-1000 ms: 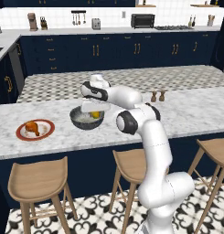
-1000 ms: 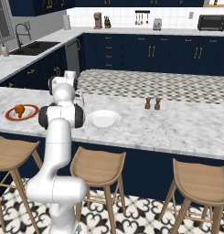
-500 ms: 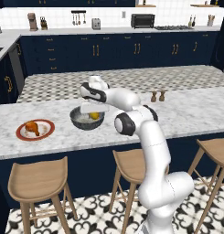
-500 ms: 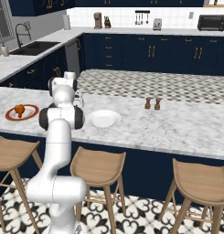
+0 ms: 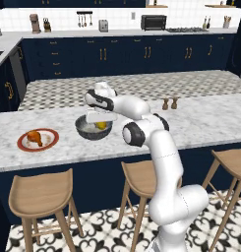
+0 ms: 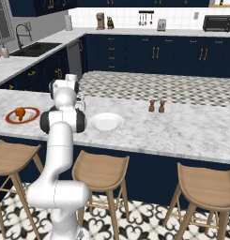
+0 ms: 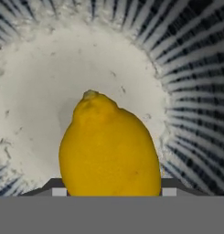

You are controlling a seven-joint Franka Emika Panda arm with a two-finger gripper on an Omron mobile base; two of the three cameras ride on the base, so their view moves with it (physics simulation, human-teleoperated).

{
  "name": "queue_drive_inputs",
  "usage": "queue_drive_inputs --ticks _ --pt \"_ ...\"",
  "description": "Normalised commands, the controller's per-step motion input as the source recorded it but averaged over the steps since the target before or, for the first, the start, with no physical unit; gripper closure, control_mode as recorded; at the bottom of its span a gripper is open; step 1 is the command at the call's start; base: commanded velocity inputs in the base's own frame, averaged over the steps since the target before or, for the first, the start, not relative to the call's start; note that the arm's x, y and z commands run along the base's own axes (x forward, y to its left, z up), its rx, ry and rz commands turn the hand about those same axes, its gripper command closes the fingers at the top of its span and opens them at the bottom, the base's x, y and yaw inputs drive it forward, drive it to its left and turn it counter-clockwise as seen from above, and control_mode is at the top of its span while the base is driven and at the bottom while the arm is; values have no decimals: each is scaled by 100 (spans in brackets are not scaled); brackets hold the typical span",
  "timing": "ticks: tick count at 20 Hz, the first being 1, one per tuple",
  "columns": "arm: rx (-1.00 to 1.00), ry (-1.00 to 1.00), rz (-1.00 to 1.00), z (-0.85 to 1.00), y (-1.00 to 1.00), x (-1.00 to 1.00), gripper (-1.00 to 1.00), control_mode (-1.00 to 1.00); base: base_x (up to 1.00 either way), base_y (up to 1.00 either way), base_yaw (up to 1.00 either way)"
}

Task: Pick the chicken drumstick and lemon from their plates and place them in the bowl. Then put the bowl in the fridge.

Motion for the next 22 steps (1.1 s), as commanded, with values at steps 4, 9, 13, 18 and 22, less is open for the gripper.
queue_drive_inputs --ticks 4,9,13,18,22 --pt "0 -1 0 2 -1 -24 -100 -100 0 0 0" --pt "0 0 -1 28 -21 -41 -100 -100 0 0 0" --pt "0 0 0 40 -60 -75 -100 -100 0 0 0" --pt "0 -12 0 35 -69 -94 -100 -100 0 0 0" --pt "0 -31 0 21 -70 -100 -100 -100 0 0 0"
